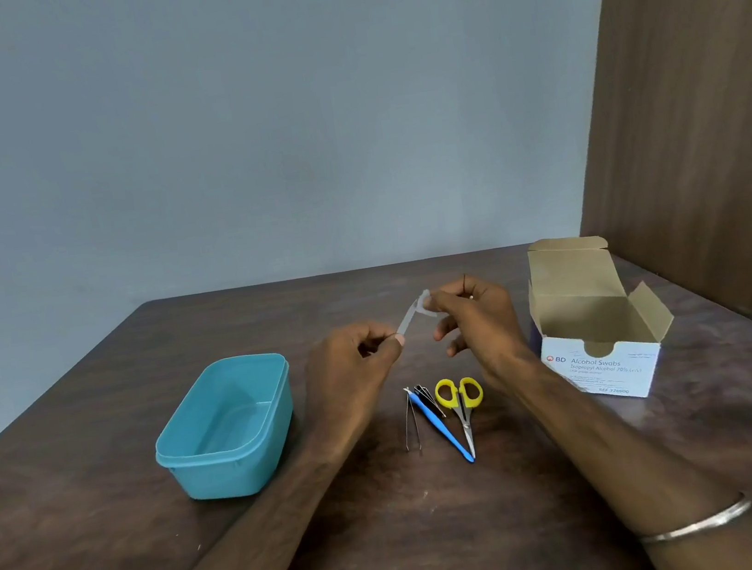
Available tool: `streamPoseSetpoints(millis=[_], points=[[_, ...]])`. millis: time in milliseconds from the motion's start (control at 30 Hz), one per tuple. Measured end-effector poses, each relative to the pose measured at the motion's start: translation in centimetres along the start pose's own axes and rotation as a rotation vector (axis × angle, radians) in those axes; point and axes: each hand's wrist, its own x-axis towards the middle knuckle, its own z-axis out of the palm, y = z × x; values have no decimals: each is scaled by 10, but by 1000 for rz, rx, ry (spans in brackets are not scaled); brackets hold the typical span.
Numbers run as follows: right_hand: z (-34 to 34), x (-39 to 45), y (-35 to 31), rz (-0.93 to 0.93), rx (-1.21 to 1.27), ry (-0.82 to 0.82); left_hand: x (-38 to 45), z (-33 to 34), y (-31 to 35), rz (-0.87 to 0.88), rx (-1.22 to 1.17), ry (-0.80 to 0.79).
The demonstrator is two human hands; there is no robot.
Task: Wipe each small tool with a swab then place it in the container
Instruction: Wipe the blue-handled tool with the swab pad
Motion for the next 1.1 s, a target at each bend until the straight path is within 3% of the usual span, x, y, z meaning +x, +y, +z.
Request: streamPoseSetpoints(millis=[267, 400, 600, 833, 1100], points=[[0, -4, 1, -144, -214, -76, -12, -9, 18, 117, 15, 152], [-1, -3, 3, -157, -277, -82, -28, -18, 26, 65, -61, 214], [-2, -3, 4, -213, -367, -79, -28, -72, 44, 75, 209, 246], [-3, -3, 7, -276, -545, -112, -3, -135, 41, -163, 360, 74], [-6, -10, 7, -421, -769, -122, 8, -122, 17, -558, 548, -322]])
